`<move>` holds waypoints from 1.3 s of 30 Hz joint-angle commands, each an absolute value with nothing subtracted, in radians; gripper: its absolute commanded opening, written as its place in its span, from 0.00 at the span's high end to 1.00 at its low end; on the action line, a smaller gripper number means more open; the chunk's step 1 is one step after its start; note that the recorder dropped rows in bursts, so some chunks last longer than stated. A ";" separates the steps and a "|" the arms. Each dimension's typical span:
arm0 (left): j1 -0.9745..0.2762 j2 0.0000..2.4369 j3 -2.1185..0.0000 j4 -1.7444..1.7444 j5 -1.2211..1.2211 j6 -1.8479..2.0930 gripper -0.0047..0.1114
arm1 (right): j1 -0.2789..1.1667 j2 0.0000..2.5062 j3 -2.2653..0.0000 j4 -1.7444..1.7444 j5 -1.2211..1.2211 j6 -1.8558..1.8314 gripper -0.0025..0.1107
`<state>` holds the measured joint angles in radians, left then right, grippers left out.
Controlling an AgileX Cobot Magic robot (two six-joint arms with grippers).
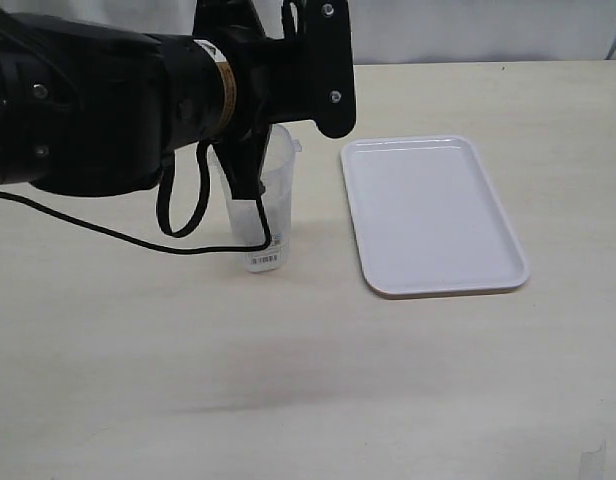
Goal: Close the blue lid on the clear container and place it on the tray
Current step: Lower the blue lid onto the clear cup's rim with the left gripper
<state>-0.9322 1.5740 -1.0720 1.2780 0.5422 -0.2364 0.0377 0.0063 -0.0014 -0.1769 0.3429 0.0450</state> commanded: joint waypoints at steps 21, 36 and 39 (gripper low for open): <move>-0.937 1.566 -1.070 0.967 0.562 -0.022 0.96 | 0.037 0.000 0.000 -0.173 0.344 0.044 0.94; -0.937 1.566 -1.070 0.818 0.566 0.088 0.96 | 0.037 0.000 0.000 -0.173 0.344 0.044 0.94; -0.937 1.566 -1.070 0.786 0.566 0.111 0.96 | 0.037 0.000 0.000 -0.173 0.344 0.044 0.94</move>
